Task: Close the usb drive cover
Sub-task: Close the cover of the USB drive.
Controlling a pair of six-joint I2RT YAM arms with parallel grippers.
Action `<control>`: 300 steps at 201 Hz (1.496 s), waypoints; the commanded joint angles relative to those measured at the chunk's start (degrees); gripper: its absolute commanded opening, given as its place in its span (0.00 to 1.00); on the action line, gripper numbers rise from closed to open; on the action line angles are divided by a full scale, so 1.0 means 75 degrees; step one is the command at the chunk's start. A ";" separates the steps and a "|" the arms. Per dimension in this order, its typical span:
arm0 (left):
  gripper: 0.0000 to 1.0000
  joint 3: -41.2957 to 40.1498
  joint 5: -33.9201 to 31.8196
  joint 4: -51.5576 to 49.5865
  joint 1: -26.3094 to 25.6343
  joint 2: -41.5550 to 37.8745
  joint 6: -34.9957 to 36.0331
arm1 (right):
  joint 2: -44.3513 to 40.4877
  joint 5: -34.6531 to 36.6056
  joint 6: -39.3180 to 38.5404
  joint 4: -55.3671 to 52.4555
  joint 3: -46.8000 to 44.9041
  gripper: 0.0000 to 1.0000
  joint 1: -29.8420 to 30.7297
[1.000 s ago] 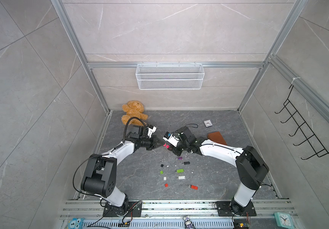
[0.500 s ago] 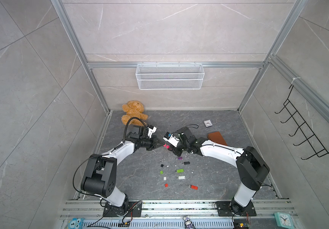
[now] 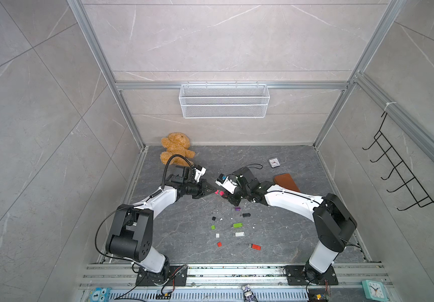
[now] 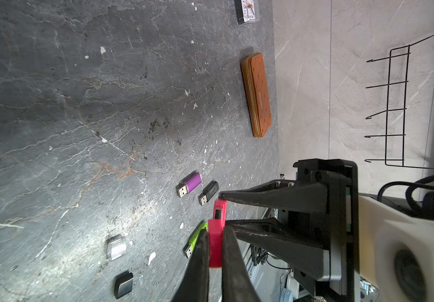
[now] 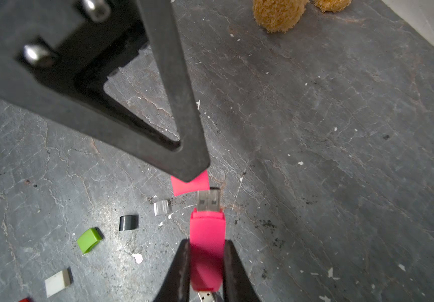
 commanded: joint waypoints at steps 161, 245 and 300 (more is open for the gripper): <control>0.00 0.0185 0.0241 -0.0355 -0.0031 -0.0176 0.0524 | -0.0435 -0.0068 0.0191 0.0286 -0.0196 0.14 0.0100; 0.00 0.0067 0.0229 0.0312 -0.0033 -0.0171 0.0008 | -0.0372 -0.0235 0.0325 0.0369 -0.0224 0.14 0.0116; 0.00 -0.0141 0.0491 0.0650 -0.0030 -0.0031 -0.0264 | -0.0361 -0.0255 0.0379 0.0604 -0.0204 0.14 0.0127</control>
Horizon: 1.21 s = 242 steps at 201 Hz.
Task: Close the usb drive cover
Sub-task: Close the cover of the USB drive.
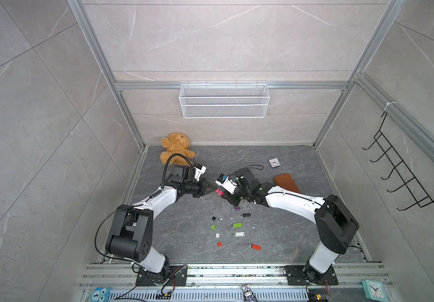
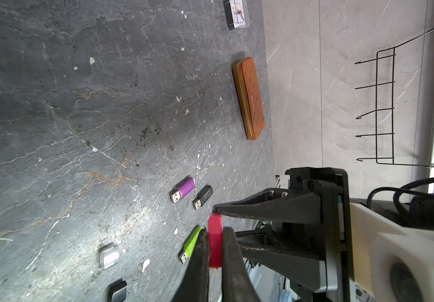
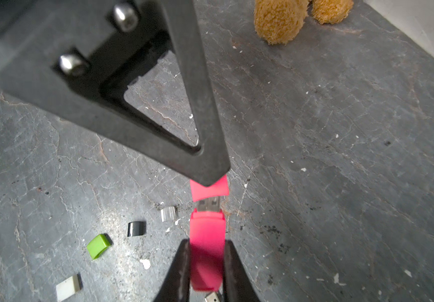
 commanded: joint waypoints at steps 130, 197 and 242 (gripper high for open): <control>0.00 0.0029 0.0918 -0.0591 -0.0044 0.0088 0.0625 | 0.0095 -0.0417 -0.1419 0.0225 0.0599 0.12 0.0045; 0.00 -0.0118 0.0746 -0.0113 -0.0140 0.0088 0.0279 | 0.0425 -0.0811 -0.1238 0.0515 0.1082 0.12 0.0042; 0.00 -0.0307 0.0759 0.0033 -0.0240 0.0041 0.0170 | 0.0549 -0.1020 -0.0861 0.1216 0.1268 0.12 -0.0031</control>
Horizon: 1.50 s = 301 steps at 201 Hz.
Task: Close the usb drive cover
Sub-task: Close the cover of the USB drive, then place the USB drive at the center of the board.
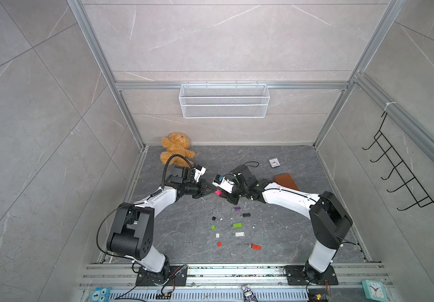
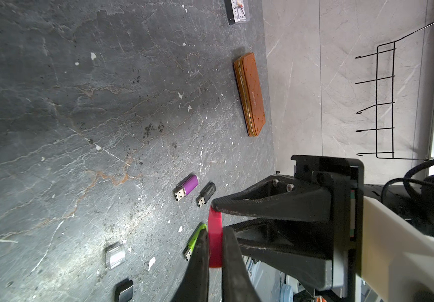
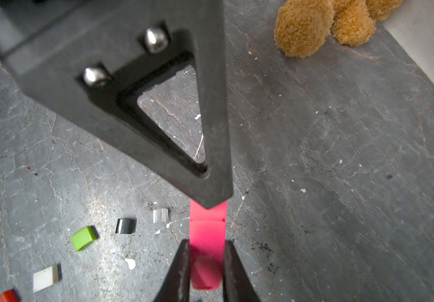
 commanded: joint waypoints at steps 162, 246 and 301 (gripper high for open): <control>0.24 -0.0055 -0.0747 -0.0503 0.0002 -0.0549 0.0250 | 0.0293 0.0100 -0.2600 -0.1674 0.0871 0.12 -0.0126; 0.53 -0.0395 -0.1568 -0.0819 0.0807 -0.1323 0.0057 | 0.1747 0.0611 -0.3949 -0.2871 0.2180 0.14 -0.0480; 0.52 -0.0731 -0.1889 -0.1153 0.0905 -0.1802 0.0095 | 0.2663 0.0566 -0.4395 -0.3423 0.3156 0.17 -0.0811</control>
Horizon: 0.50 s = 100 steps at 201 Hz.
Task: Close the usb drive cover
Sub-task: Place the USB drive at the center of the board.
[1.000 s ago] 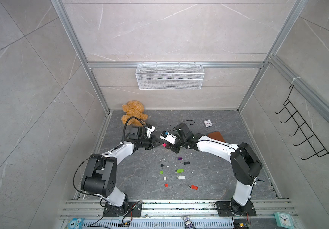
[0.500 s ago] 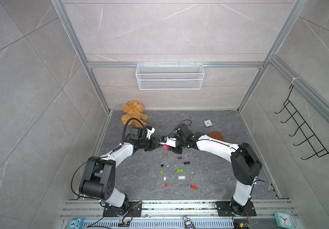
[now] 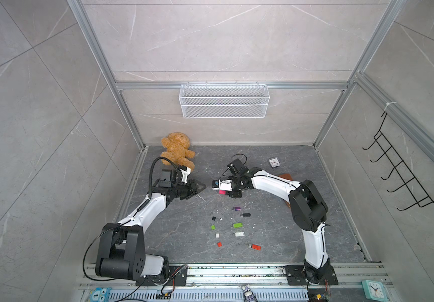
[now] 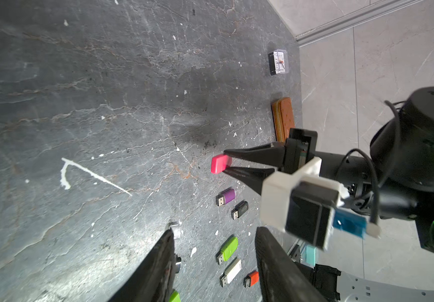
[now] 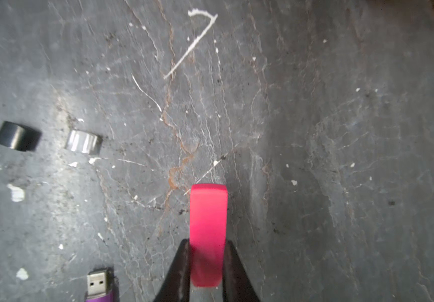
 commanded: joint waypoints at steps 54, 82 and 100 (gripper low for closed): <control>0.51 -0.0261 -0.0323 -0.0485 0.0054 -0.0534 0.0078 | 0.1070 0.0097 -0.0278 -0.0758 0.1144 0.22 -0.0253; 0.51 -0.0383 -0.0434 -0.0521 0.0054 -0.0825 0.0031 | 0.1225 0.0183 -0.0190 -0.0631 0.1269 0.27 -0.0286; 0.51 -0.0479 -0.0385 -0.0494 0.0051 -0.0943 0.0124 | 0.1265 0.0173 -0.0022 -0.0556 0.1350 0.29 -0.0312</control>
